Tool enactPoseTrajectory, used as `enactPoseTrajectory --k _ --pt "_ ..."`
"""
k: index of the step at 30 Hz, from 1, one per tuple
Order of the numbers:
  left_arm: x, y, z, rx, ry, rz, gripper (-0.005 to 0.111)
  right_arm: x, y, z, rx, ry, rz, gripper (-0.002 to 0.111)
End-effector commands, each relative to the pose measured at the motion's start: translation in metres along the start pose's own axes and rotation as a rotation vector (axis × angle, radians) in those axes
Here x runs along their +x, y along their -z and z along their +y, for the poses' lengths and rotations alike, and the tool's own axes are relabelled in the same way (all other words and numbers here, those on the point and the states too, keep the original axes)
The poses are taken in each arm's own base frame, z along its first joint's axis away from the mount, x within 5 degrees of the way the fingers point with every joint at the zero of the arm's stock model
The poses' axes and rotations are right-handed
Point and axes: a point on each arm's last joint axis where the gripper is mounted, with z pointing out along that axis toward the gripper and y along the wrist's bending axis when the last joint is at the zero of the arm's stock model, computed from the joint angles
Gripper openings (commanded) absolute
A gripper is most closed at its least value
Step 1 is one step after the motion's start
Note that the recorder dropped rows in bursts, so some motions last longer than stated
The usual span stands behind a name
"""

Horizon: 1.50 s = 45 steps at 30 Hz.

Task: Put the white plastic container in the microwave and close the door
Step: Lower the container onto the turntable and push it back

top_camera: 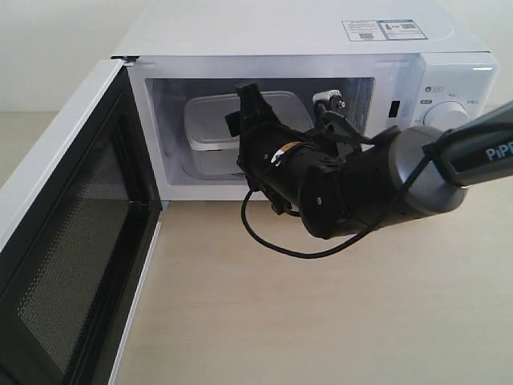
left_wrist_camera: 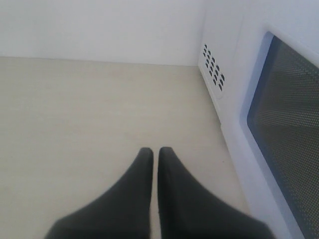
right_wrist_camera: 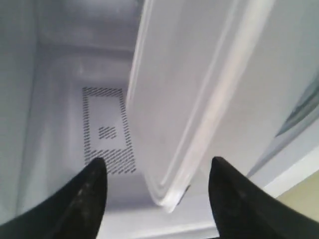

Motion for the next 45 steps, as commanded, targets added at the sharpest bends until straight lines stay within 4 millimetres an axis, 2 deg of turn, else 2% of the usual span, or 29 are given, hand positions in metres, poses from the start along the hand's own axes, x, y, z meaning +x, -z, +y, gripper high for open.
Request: enactPoseTrajectory --k 1,3,4,5,6,7,9,10,13,20,29,36,39,45 --pt "0.001 0.000 0.000 0.005 0.004 -0.006 0.004 -0.003 0.020 0.019 -0.061 0.078 0.039 0.058" --pt "0.001 0.000 0.000 0.005 0.004 -0.006 0.004 -0.002 0.037 0.019 -0.071 0.200 0.085 0.058" --pt "0.001 0.000 0.000 0.005 0.004 -0.006 0.004 -0.004 0.049 0.017 -0.064 0.322 0.098 0.058" --pt "0.001 0.000 0.000 0.005 0.004 -0.006 0.004 -0.004 0.053 0.016 -0.060 0.389 0.102 0.057" --pt "0.001 0.000 0.000 0.005 0.004 -0.006 0.004 -0.005 0.060 0.011 -0.035 0.582 0.117 0.047" --pt "0.001 0.000 0.000 0.005 0.004 -0.006 0.004 -0.005 0.064 0.007 -0.029 0.743 0.125 0.032" --pt "0.001 0.000 0.000 0.005 0.004 -0.006 0.004 -0.005 0.065 0.004 -0.034 1.002 0.136 0.008" --pt "0.001 0.000 0.000 0.005 0.004 -0.006 0.004 -0.005 0.065 0.004 -0.038 1.066 0.136 0.000" --pt "0.001 0.000 0.000 0.005 0.004 -0.006 0.004 -0.005 0.058 0.000 -0.082 1.201 0.084 0.000" --pt "0.001 0.000 0.000 0.005 0.004 -0.006 0.004 0.002 0.028 -0.020 -0.065 1.244 0.087 0.000" --pt "0.001 0.000 0.000 0.005 0.004 -0.006 0.004 0.006 -0.006 -0.024 -0.047 1.230 0.045 0.000" --pt "0.001 0.000 0.000 0.005 0.004 -0.006 0.004 0.006 -0.024 -0.027 -0.019 1.322 0.009 0.000" --pt "0.001 0.000 0.000 0.005 0.004 -0.006 0.004 0.003 -0.030 -0.026 -0.014 1.342 -0.005 0.000" --pt "0.001 0.000 0.000 0.005 0.004 -0.006 0.004 -0.017 -0.036 -0.025 0.055 1.258 -0.059 0.000"
